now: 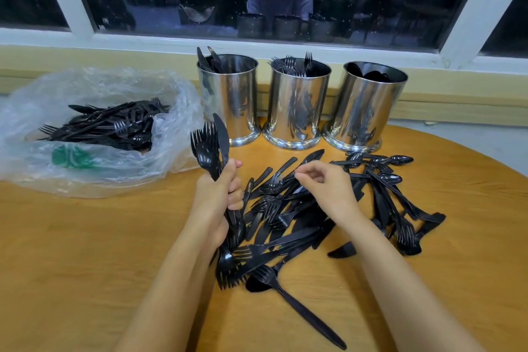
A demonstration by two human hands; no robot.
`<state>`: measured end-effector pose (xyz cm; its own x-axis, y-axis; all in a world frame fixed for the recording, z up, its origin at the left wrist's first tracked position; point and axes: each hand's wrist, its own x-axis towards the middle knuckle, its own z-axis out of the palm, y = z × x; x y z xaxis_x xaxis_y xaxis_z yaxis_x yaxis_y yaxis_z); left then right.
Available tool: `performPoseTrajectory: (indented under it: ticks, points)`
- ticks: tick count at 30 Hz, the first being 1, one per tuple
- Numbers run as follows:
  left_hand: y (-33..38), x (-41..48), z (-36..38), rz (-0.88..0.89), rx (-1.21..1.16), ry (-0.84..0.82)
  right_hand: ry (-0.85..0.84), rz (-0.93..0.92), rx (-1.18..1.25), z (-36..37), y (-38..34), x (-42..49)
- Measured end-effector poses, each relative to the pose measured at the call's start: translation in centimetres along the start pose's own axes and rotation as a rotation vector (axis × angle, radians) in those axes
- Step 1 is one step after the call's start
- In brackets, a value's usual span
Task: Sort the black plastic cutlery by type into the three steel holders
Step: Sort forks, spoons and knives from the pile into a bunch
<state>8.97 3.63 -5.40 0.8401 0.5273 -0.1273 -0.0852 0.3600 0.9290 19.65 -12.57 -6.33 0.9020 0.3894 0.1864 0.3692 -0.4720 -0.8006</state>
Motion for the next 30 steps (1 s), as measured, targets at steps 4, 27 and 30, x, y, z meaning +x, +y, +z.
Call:
performPoseTrajectory:
  ticks: [4, 27, 30]
  points:
    - [0.0, -0.1, 0.1, 0.003, 0.044, -0.004, -0.032, 0.001, -0.107, 1.4, 0.4, 1.0]
    - [0.1, 0.1, -0.4, -0.033, -0.088, -0.054, 0.449, -0.447, 0.116, -3.6, -6.1, 6.1]
    - [0.2, -0.1, -0.2, -0.033, -0.075, -0.091, 0.136, -0.420, 0.187, -3.7, -7.3, 5.0]
